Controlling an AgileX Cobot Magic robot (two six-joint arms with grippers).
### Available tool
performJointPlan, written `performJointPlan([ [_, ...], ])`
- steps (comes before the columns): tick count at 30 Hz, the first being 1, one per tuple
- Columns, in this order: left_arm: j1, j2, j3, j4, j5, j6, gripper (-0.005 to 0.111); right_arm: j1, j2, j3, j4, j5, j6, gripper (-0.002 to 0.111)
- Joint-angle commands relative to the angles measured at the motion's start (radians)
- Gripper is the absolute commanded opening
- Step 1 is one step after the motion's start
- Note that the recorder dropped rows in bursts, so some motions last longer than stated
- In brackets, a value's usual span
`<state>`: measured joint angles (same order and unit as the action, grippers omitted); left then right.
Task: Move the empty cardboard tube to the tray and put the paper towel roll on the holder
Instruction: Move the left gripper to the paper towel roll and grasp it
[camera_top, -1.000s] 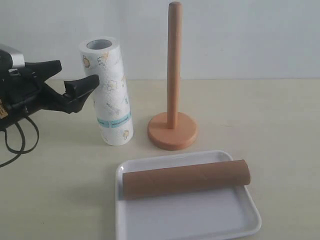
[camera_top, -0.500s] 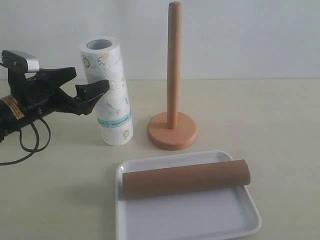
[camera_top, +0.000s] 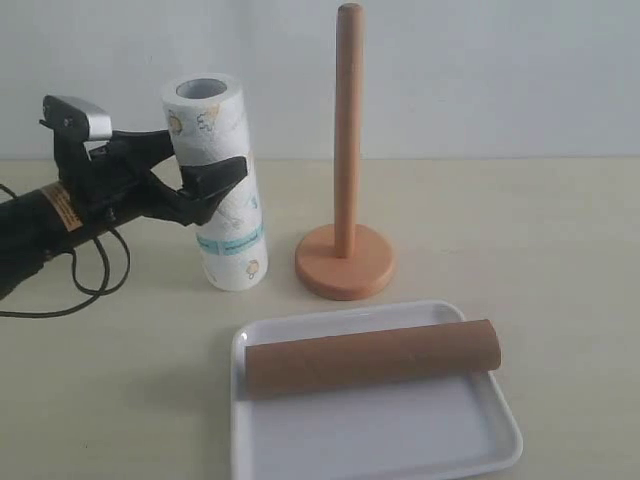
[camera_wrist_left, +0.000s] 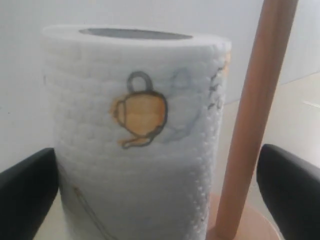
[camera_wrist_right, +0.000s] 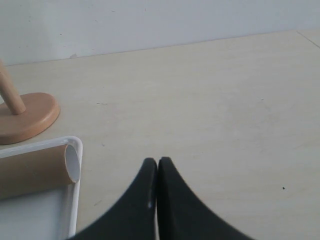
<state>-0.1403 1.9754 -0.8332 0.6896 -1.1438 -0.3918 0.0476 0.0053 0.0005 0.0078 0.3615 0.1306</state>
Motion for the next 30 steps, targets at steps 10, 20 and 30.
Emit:
performJointPlan([
  [10,-0.023,0.086,-0.138,-0.025,0.044,-0.015,0.11,-0.007,-0.005,0.0,0.002,-0.013,-0.008,0.0],
  [20,-0.023,0.09,-0.161,-0.017,0.144,-0.066,0.094,-0.007,-0.005,0.0,0.002,-0.013,-0.008,0.0],
  [30,-0.021,0.09,-0.161,-0.049,0.105,-0.064,0.009,-0.007,-0.005,0.0,0.002,-0.038,-0.008,0.0],
])
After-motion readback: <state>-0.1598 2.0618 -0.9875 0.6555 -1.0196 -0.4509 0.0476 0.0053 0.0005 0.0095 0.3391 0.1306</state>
